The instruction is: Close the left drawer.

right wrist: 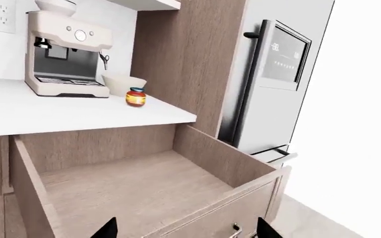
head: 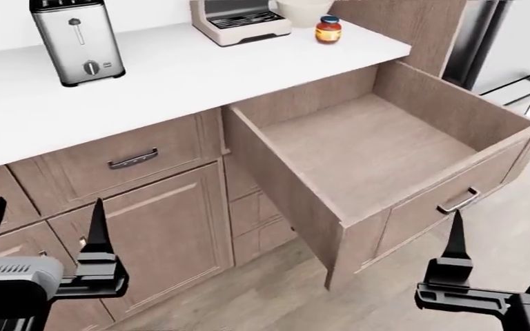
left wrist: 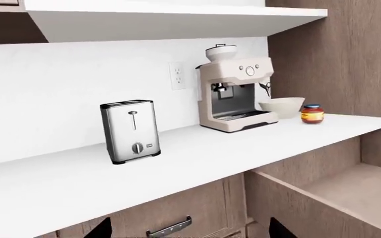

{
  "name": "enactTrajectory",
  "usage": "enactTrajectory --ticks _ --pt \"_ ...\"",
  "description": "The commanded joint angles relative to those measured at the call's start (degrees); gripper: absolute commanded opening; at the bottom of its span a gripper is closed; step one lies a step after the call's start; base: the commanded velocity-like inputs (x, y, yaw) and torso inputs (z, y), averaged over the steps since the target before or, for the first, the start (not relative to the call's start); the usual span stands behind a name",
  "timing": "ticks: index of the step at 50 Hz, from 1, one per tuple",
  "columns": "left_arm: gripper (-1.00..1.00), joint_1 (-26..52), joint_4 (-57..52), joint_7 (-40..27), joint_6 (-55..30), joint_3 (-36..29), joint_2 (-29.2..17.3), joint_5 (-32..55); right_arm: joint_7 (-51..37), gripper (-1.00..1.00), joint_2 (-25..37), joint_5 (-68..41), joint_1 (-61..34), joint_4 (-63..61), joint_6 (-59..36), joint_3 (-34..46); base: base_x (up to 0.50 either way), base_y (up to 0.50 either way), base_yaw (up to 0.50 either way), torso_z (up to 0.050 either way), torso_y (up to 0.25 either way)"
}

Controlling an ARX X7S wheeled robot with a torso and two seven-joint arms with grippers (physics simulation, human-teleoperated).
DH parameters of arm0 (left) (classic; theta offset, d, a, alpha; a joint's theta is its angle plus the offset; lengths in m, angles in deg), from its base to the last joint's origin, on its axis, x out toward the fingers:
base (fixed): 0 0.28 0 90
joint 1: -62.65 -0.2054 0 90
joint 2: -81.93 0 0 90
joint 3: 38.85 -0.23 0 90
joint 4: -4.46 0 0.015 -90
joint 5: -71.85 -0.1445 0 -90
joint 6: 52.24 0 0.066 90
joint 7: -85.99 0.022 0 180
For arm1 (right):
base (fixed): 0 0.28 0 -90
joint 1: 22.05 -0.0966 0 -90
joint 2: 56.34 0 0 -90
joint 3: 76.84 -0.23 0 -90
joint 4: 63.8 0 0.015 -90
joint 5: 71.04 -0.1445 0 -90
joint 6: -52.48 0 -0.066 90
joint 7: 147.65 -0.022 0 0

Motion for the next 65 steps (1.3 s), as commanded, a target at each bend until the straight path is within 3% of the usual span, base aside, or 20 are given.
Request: enactTrajectory --ticks 1,24,44,50,65 --pt "1.00 0.1 0.2 -0.3 0.3 -0.2 -0.4 0.1 0.0 1.00 0.2 0.2 -1.0 0.0 0.3 1.2 -0.23 0.13 -0.50 0.000 0.000" --pt "1.00 0.0 0.6 -0.4 0.9 -1.1 -0.6 -0.2 0.0 1.00 0.0 0.1 -1.4 0.0 0.3 1.5 -0.19 0.13 -0.48 0.000 0.000" --pt "1.00 -0.7 1.1 -0.2 1.7 -2.0 -0.5 -1.5 0.0 1.00 -0.9 -3.4 7.8 0.0 -2.5 -9.9 -0.03 0.03 -0.12 0.000 0.000" --pt "1.00 -0.4 0.9 -0.6 1.6 -1.8 -0.9 -0.9 0.0 1.00 -1.3 -2.9 0.7 0.0 -0.8 -2.1 0.38 -0.12 0.00 0.000 0.000" --pt "1.00 -0.4 0.6 -1.0 1.7 -2.0 -1.5 -0.9 0.0 1.00 -1.2 -2.1 2.1 0.0 -0.6 -2.6 0.51 -0.17 0.00 0.000 0.000"
